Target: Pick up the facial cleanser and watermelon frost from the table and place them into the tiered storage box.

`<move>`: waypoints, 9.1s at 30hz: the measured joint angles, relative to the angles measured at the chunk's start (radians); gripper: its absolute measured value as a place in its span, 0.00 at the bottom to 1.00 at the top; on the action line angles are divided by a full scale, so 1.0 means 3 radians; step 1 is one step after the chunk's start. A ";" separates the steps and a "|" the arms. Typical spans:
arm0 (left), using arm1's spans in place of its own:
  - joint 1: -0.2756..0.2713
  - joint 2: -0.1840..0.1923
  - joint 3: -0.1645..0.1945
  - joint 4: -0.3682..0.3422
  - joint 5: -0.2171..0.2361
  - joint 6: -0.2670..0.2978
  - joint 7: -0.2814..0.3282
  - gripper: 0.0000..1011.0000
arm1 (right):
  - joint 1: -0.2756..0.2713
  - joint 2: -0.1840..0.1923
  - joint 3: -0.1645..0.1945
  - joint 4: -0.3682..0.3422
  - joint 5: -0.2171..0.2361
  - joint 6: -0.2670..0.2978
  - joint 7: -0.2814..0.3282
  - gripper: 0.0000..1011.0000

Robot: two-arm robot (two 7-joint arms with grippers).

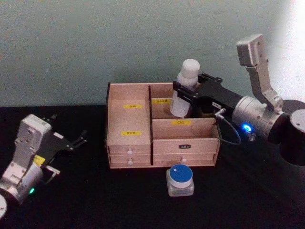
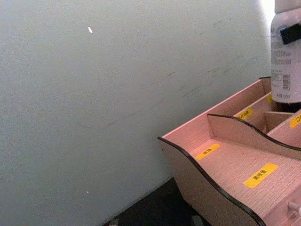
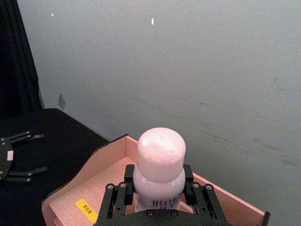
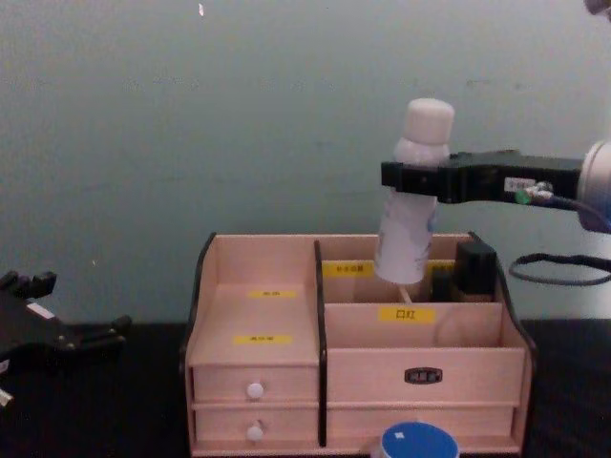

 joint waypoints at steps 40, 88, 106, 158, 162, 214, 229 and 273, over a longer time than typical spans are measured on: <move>0.0000 0.0000 0.0000 0.0000 0.0000 0.0000 0.0000 0.99 | 0.0351 -0.0329 -0.0064 0.0708 -0.0140 -0.0074 0.0059 0.58; 0.0000 0.0000 0.0000 0.0000 0.0000 0.0000 0.0000 0.99 | 0.0407 -0.0458 -0.0072 0.1095 -0.0313 -0.0086 0.0095 0.58; 0.0000 0.0000 0.0000 0.0000 0.0000 0.0000 0.0000 0.99 | 0.0406 -0.0454 -0.0070 0.1098 -0.0317 -0.0081 0.0091 0.77; 0.0000 0.0000 0.0000 0.0000 0.0000 0.0000 0.0000 0.99 | -0.0659 0.0736 -0.0077 -0.0592 0.0149 0.0162 0.0698 0.99; 0.0000 0.0000 0.0000 0.0000 0.0000 0.0000 0.0000 0.99 | -0.0702 0.0826 -0.0148 -0.0615 0.0148 0.0193 0.0727 0.99; 0.0000 0.0000 0.0000 0.0000 0.0000 0.0000 0.0000 0.99 | -0.0468 0.0667 -0.0594 -0.0112 -0.0061 0.0173 0.0661 0.99; 0.0000 0.0000 0.0000 0.0000 0.0000 0.0000 0.0000 0.99 | -0.0413 0.0584 -0.0610 -0.0015 -0.0110 0.0152 0.0681 0.99; 0.0000 0.0000 0.0000 0.0000 0.0000 0.0000 0.0000 0.99 | -0.0418 0.0582 -0.0606 -0.0007 -0.0142 0.0189 0.0677 0.70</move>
